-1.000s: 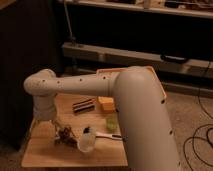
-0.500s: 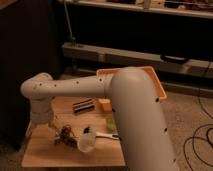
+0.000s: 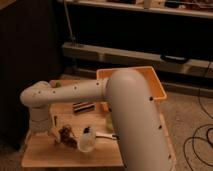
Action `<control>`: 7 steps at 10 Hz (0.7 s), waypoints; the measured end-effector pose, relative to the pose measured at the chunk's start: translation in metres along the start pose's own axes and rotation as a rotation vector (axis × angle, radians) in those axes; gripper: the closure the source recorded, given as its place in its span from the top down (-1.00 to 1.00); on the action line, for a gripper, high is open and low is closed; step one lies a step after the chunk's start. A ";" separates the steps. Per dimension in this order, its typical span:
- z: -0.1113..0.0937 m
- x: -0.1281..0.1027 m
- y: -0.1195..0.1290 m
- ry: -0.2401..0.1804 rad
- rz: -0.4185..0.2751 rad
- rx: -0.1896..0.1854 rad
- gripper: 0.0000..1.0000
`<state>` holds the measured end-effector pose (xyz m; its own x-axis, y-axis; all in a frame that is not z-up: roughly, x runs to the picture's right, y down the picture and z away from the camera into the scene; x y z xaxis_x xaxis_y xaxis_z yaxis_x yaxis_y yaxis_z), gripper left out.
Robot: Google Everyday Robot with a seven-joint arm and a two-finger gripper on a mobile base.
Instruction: Place fork in plastic cup
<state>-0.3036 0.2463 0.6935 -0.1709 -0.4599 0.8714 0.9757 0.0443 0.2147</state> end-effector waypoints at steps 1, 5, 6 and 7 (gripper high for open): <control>0.005 -0.001 0.000 -0.011 0.003 0.005 0.60; 0.025 0.000 -0.006 -0.049 -0.017 0.023 0.60; 0.030 0.001 -0.008 -0.054 -0.026 0.022 0.60; 0.035 0.002 -0.008 -0.054 -0.033 0.021 0.60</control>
<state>-0.3162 0.2758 0.7092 -0.2102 -0.4132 0.8860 0.9665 0.0487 0.2520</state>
